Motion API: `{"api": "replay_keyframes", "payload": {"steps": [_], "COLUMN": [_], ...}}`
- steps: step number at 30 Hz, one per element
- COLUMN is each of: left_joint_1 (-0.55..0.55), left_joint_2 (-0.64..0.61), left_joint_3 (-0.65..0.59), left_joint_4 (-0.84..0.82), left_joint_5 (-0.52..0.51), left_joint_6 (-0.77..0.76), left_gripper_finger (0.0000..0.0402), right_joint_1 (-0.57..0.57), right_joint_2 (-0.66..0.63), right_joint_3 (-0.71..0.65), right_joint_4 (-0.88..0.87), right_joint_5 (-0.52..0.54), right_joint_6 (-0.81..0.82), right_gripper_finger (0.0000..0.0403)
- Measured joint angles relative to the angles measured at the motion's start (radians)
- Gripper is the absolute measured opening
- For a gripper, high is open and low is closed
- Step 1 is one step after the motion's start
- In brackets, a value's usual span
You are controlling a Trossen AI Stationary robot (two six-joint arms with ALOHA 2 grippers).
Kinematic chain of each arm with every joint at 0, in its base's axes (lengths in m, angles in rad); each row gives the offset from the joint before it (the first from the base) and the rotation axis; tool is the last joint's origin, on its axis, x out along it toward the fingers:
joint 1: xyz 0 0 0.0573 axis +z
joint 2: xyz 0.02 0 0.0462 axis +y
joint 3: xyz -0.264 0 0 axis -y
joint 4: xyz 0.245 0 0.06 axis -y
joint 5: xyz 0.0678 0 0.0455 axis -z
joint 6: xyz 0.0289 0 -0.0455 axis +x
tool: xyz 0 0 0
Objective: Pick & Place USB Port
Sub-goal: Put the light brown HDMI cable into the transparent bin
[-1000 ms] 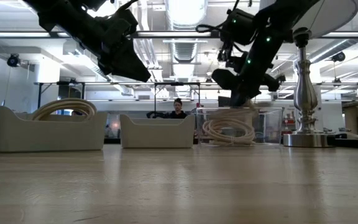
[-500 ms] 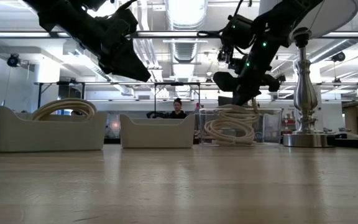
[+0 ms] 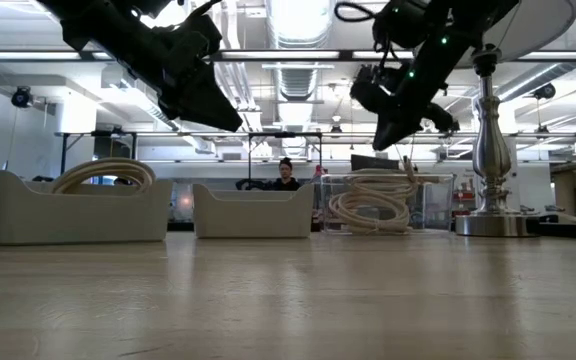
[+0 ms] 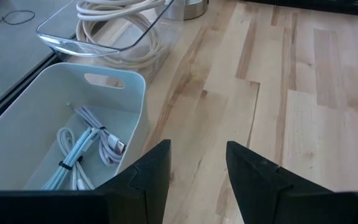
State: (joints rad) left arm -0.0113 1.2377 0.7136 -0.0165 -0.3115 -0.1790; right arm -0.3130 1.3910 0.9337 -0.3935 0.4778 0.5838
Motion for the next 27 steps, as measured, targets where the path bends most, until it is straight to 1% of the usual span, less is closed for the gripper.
{"api": "replay_keyframes", "payload": {"steps": [9, 15, 19, 23, 25, 27], "left_joint_1": [0.000, 0.000, 0.000, 0.000, 0.000, 0.000], "left_joint_2": [0.000, 0.000, 0.000, 0.000, 0.000, 0.000], "left_joint_3": [0.000, 0.000, 0.000, 0.000, 0.000, 0.000], "left_joint_4": [0.000, 0.000, 0.000, 0.000, 0.000, -0.001], "left_joint_5": [0.000, 0.000, 0.000, 0.000, 0.000, 0.000], "left_joint_6": [-0.006, -0.007, -0.003, -0.002, -0.002, -0.001], "left_gripper_finger": [0.0158, 0.0158, 0.0158, 0.0158, 0.0158, 0.0158], "right_joint_1": [-0.010, -0.045, -0.055, -0.051, -0.046, -0.038], "right_joint_2": [0.132, 0.174, 0.165, 0.121, 0.087, 0.045], "right_joint_3": [-0.005, -0.004, -0.004, 0.013, 0.030, 0.047], "right_joint_4": [0.007, 0.055, 0.083, 0.075, 0.040, -0.030], "right_joint_5": [-0.006, 0.001, 0.008, 0.012, 0.013, 0.015], "right_joint_6": [0.049, 0.048, 0.038, -0.015, -0.016, -0.017], "right_gripper_finger": [0.0038, 0.0038, 0.0038, 0.0038, 0.0038, 0.0038]}}
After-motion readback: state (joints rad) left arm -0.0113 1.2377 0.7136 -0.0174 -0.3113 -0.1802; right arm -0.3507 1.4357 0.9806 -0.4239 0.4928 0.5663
